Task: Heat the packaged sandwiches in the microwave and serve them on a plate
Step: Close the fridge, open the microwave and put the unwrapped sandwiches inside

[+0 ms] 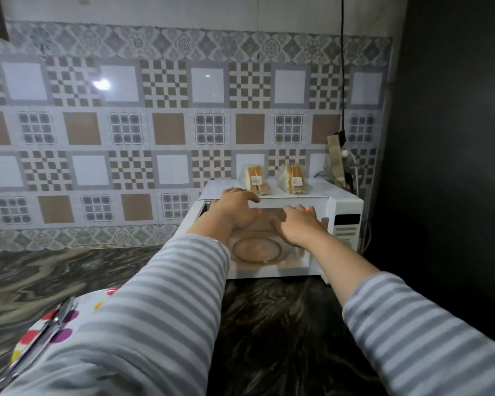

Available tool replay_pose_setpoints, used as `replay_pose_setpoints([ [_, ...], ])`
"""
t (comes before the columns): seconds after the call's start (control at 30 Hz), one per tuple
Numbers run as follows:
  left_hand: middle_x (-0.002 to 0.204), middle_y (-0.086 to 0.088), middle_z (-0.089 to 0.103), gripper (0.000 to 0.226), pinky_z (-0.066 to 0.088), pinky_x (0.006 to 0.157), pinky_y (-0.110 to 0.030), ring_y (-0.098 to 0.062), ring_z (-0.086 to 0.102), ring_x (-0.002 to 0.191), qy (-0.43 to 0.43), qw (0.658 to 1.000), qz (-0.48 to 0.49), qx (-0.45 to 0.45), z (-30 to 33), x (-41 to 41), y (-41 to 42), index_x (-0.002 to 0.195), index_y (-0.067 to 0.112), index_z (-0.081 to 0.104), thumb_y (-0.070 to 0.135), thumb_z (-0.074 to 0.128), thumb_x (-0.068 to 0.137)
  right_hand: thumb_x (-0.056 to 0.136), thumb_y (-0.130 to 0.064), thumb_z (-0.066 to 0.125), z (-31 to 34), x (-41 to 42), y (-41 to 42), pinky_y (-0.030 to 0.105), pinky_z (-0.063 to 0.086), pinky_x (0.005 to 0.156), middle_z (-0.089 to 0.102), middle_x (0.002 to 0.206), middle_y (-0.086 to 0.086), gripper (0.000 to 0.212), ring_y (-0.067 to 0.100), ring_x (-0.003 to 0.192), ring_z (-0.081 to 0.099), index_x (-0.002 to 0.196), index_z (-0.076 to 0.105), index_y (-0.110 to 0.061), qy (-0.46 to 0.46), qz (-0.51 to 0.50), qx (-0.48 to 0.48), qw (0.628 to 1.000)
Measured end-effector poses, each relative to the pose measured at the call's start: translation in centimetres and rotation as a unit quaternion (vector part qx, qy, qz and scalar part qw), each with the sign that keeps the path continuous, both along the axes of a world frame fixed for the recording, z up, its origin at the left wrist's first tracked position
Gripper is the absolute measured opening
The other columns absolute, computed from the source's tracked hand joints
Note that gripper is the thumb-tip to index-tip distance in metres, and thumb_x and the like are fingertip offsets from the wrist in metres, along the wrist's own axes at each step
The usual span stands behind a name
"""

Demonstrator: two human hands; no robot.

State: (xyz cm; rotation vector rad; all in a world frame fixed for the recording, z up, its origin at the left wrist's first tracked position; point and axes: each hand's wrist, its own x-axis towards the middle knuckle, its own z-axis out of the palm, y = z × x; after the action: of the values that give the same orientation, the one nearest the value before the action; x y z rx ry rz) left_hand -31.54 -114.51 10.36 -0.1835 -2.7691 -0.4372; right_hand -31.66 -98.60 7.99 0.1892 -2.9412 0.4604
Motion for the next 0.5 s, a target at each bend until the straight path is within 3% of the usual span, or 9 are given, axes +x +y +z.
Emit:
replay_pose_setpoints([
  [0.2, 0.157, 0.001, 0.023, 0.051, 0.023, 0.114, -0.054, -0.024, 0.018, 0.144, 0.042, 0.997, 0.057, 0.015, 0.4, -7.4, 2.3, 0.141, 0.030, 0.040, 0.034, 0.052, 0.093, 0.097, -0.050, 0.034, 1.7, -9.2, 2.4, 0.055, 0.017, 0.115, 0.021, 0.157, 0.005, 0.057, 0.033, 0.143, 0.016, 0.148, 0.029, -0.025, 0.059, 0.020, -0.031, 0.998],
  [0.33, 0.161, 0.005, 0.006, 0.054, 0.020, 0.116, -0.056, -0.028, 0.006, 0.148, 0.040, 0.994, 0.092, 0.040, 0.6, -12.5, 2.6, 0.146, 0.034, 0.029, 0.041, 0.046, 0.095, 0.096, -0.048, 0.038, 3.0, -15.2, 3.7, 0.056, 0.017, 0.115, 0.017, 0.158, 0.005, 0.056, 0.035, 0.143, 0.017, 0.148, 0.026, -0.029, 0.076, 0.040, -0.044, 0.995],
  [0.5, 0.162, 0.006, -0.003, 0.060, 0.018, 0.115, -0.059, -0.033, 0.000, 0.148, 0.054, 0.987, 0.136, 0.067, 0.7, -18.0, 2.7, 0.147, 0.044, 0.020, 0.050, 0.045, 0.093, 0.095, -0.046, 0.041, 4.2, -21.7, 4.1, 0.057, 0.028, 0.109, 0.008, 0.159, 0.005, 0.058, 0.039, 0.139, 0.022, 0.148, 0.019, -0.036, 0.095, 0.061, -0.077, 0.991],
])
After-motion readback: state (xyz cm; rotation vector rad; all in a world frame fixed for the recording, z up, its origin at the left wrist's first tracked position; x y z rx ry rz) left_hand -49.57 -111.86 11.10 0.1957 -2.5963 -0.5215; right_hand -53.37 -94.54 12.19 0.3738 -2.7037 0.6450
